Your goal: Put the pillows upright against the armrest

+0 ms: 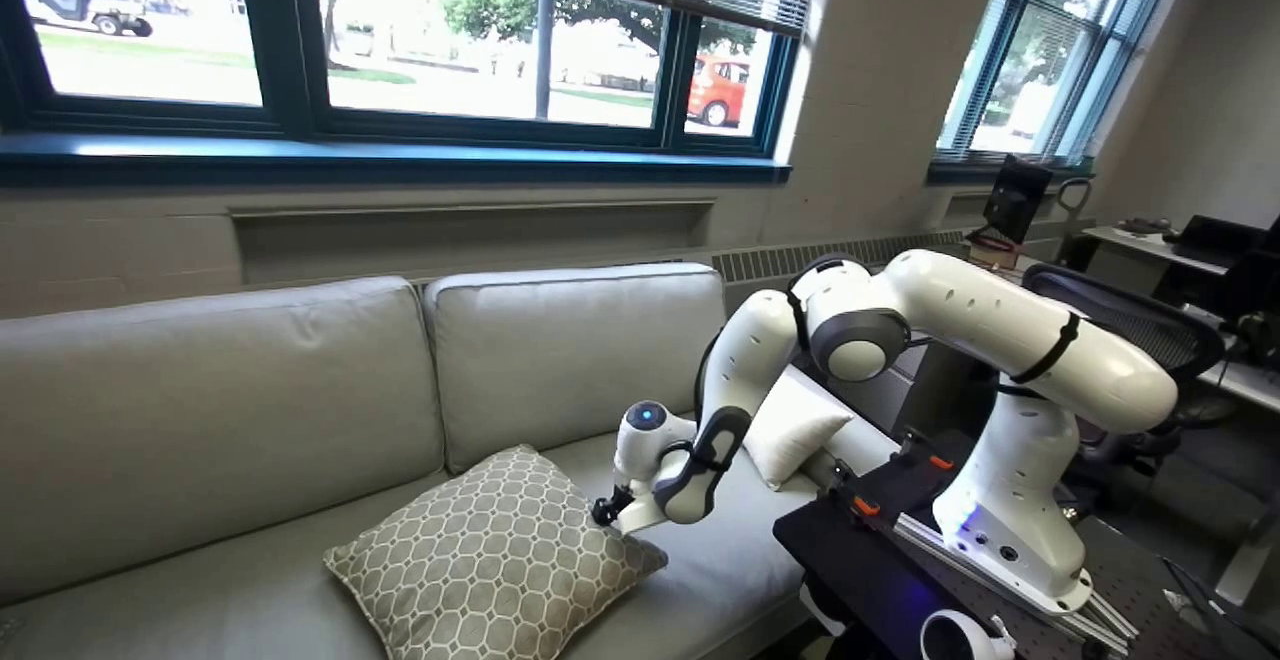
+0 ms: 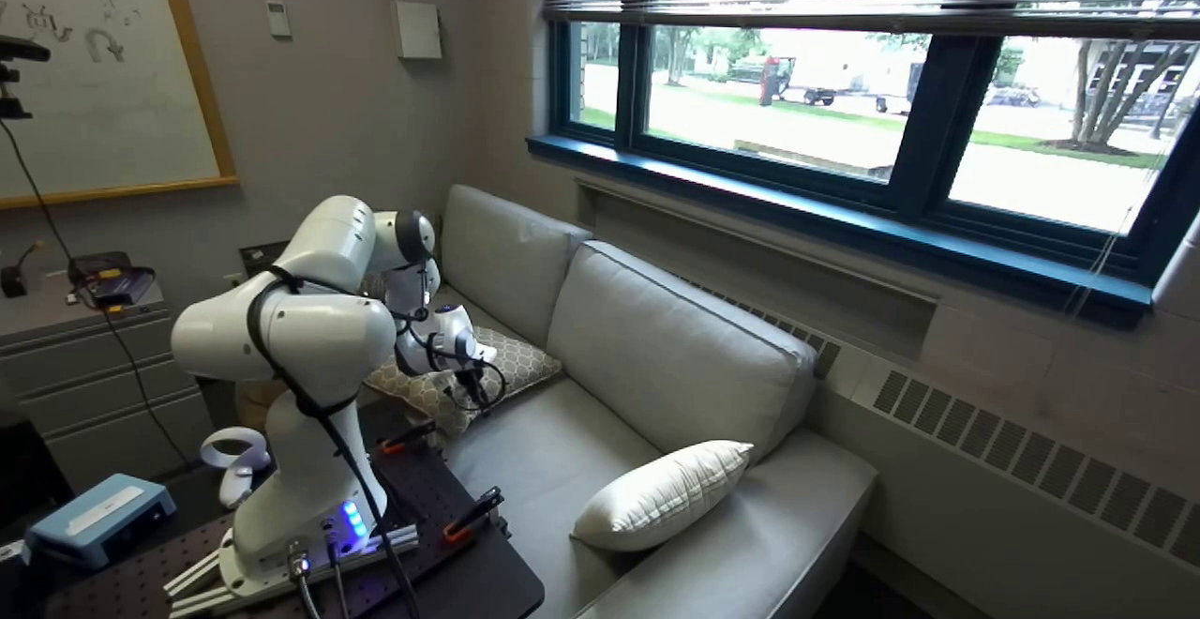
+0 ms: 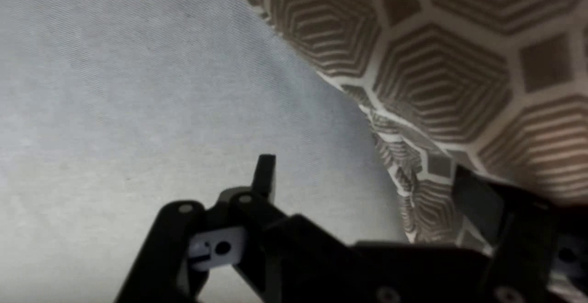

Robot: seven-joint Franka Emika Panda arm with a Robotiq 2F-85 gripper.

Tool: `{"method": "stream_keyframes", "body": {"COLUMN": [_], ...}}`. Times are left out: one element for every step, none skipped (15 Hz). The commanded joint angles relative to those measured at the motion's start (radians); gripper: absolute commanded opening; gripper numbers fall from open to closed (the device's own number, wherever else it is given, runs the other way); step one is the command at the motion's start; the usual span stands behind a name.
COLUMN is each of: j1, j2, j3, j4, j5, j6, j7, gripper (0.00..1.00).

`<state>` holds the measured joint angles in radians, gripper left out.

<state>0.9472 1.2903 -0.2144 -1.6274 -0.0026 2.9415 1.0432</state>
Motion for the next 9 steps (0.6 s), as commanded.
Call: {"method": "stream_keyframes", "body": {"j1": [-0.161,-0.207,-0.257,-0.304,-0.353,-0.398,-0.444,-0.487,-0.527], "j2": [-0.015,-0.017,-0.013,-0.01,0.002,0.011,0.02,0.03,0.042], "j3": [0.153,0.197,0.245,0.294,0.343,0.391,0.44,0.487,0.533], "j4": [0.038,0.039,0.047,0.05,0.066,0.077,0.087,0.097,0.104], "j5": [0.018,0.022,0.026,0.03,0.034,0.039,0.047,0.056,0.067], "j6": [0.084,0.099,0.106,0.106,0.097,0.084,0.069,0.051,0.032], "j7": [-0.185,-0.239,-0.296,-0.353,-0.411,-0.468,-0.525,-0.581,-0.634], "gripper": [1.0,1.0,1.0,1.0,1.0,1.0,1.0,1.0,1.0]}}
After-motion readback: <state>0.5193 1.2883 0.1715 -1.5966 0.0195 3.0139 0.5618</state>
